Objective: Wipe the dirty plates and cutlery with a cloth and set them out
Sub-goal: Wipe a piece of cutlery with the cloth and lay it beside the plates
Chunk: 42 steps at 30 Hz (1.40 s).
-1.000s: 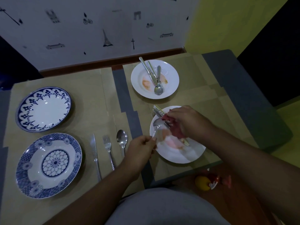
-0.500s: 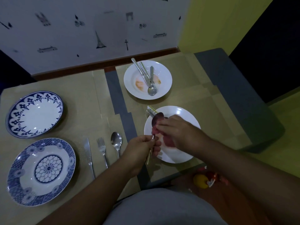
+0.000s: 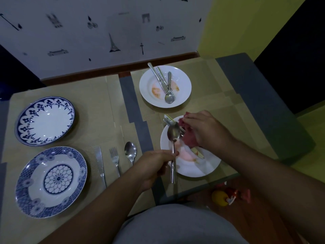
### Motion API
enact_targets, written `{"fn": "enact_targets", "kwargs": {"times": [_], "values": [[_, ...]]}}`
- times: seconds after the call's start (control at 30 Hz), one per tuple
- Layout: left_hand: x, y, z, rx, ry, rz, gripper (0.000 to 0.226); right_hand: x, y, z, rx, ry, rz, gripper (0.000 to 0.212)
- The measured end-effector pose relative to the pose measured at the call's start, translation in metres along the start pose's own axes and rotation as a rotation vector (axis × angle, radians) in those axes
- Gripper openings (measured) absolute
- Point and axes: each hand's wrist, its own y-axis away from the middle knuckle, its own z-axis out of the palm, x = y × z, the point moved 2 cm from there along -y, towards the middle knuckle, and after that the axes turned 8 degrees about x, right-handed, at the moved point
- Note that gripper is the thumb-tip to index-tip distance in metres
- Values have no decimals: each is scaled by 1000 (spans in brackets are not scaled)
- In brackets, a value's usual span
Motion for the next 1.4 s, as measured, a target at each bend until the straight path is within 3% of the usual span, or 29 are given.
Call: {"fn": "enact_targets", "kwargs": {"times": [0.2, 0.4, 0.53, 0.73, 0.93, 1.07, 1.4], "values": [[4, 1, -12, 2, -41, 48, 23, -11, 1, -6, 59, -24, 17, 48], [16, 4, -15, -70, 206, 77, 31, -25, -5, -13, 97, -79, 23, 40], [20, 0, -23, 19, 39, 226, 19, -33, -9, -18, 111, -122, -4, 37], [24, -7, -29, 138, 26, 245, 23, -43, -11, -14, 155, -130, -42, 37], [22, -13, -36, 231, 153, 223, 19, -47, -16, -5, 31, -176, -43, 38], [17, -19, -51, 244, 189, 211, 18, -58, -18, -1, -21, -202, -44, 50], [41, -63, -119, 423, 340, 177, 13, -86, -48, 16, 0, -240, -196, 28]]}}
